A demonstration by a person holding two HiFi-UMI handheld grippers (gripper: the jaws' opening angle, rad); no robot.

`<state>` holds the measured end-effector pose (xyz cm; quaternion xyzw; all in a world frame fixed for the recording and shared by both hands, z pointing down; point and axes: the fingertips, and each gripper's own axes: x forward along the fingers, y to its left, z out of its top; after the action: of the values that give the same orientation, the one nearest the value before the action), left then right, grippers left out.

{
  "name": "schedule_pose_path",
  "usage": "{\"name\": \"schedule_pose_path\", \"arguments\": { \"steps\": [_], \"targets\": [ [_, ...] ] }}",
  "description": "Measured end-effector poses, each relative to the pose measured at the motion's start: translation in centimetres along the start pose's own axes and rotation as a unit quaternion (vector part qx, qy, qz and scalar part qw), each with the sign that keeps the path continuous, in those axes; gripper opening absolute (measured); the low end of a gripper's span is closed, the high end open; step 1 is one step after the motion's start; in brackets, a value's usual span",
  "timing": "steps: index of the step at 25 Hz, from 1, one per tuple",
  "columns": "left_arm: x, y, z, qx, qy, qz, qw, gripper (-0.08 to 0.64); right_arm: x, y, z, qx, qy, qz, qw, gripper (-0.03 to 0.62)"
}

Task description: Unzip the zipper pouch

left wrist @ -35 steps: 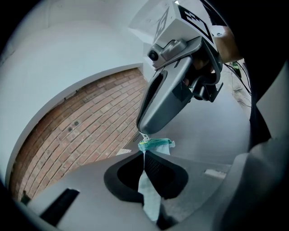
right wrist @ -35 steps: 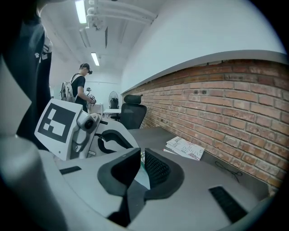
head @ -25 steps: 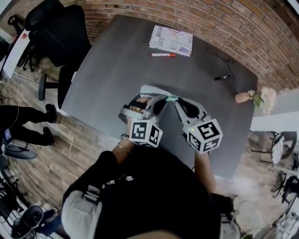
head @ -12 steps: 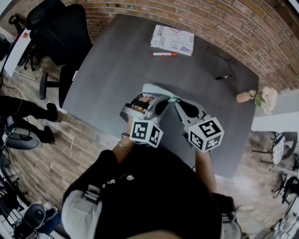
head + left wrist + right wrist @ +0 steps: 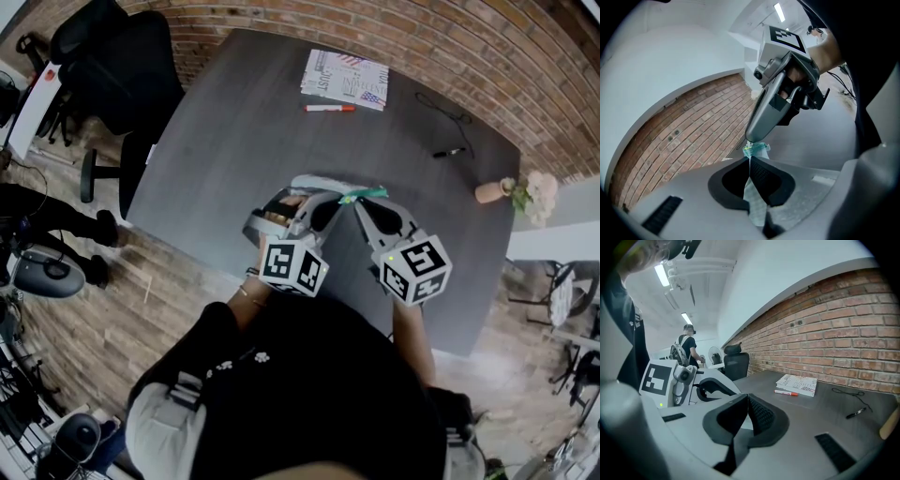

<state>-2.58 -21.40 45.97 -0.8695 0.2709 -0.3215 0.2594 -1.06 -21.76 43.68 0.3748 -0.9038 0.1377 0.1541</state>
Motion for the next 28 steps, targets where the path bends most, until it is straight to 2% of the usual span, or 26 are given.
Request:
{"name": "schedule_pose_path", "arguments": {
  "steps": [8, 13, 28],
  "targets": [
    [0.1, -0.2, 0.0, -0.006, -0.001, -0.008, 0.9999, 0.006, 0.1, -0.4, -0.2, -0.008, 0.001, -0.011, 1.000, 0.003],
    [-0.2, -0.4, -0.1, -0.014, -0.003, -0.007, 0.9999, 0.005, -0.1, -0.7, -0.6, -0.033, 0.018, -0.031, 0.999, 0.002],
    [-0.6, -1.5, 1.2, -0.030, -0.006, -0.011, 0.9995, 0.005, -1.7, -1.5, -1.4, -0.031, 0.008, -0.036, 0.999, 0.002]
  ]
}}
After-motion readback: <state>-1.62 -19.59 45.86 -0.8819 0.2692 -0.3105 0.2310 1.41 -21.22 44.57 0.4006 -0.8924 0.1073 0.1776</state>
